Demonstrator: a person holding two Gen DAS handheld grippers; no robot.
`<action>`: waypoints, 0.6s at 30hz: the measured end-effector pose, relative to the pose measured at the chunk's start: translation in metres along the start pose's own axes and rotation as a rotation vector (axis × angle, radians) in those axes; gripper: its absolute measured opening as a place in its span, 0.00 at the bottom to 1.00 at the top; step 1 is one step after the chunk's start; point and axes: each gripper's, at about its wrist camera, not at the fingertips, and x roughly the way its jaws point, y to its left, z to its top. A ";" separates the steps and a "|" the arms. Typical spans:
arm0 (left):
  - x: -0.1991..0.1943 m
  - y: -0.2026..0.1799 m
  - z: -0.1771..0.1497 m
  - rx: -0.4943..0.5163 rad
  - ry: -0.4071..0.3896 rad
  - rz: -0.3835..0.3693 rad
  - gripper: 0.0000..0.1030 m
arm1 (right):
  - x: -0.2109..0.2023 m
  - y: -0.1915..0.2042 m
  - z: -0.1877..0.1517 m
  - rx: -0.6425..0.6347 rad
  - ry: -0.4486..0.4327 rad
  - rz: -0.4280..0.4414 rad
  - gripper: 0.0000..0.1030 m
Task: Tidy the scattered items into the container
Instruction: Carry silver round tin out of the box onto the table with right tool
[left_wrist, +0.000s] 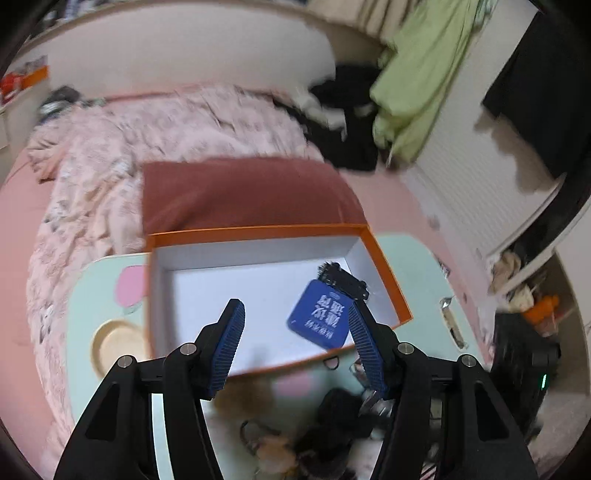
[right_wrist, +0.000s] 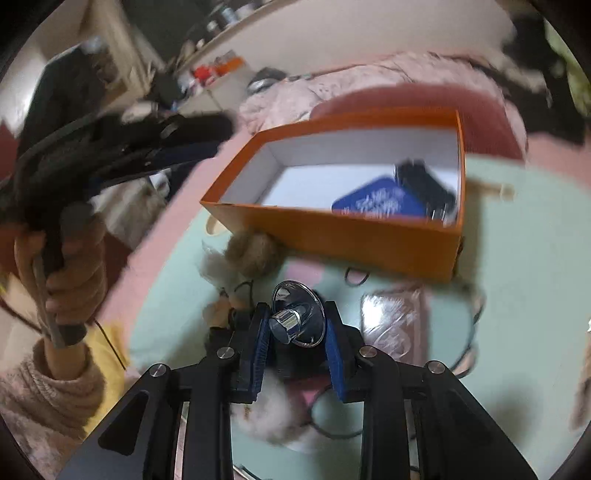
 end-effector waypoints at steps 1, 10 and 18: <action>0.014 -0.006 0.008 0.000 0.038 -0.005 0.57 | 0.000 -0.004 -0.002 0.030 -0.029 0.011 0.28; 0.115 -0.061 0.031 0.152 0.265 0.037 0.57 | -0.016 0.008 -0.028 -0.006 -0.224 0.051 0.69; 0.146 -0.063 0.028 0.234 0.296 0.014 0.59 | -0.008 -0.007 -0.033 0.070 -0.195 0.079 0.69</action>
